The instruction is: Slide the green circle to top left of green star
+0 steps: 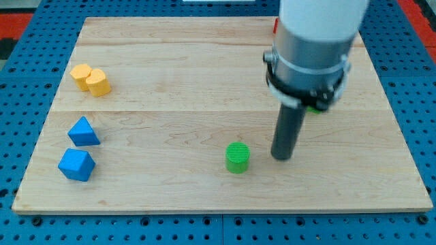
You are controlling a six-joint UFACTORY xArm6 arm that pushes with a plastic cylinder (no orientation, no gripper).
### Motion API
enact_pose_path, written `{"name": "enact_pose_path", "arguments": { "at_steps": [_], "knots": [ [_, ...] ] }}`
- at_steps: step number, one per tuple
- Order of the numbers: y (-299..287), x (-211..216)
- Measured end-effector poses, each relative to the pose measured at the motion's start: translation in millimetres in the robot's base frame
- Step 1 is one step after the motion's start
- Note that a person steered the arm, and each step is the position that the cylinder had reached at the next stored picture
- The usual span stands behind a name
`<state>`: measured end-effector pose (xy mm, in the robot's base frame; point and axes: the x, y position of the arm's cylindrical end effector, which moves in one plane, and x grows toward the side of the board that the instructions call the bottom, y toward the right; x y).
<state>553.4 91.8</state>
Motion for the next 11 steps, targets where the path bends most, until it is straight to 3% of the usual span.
{"name": "enact_pose_path", "arguments": {
  "at_steps": [2,6,8,10,11],
  "knots": [
    [-98,-4],
    [-179,-81],
    [-75,-108],
    [-100,-150],
    [-9,-149]
  ]
}}
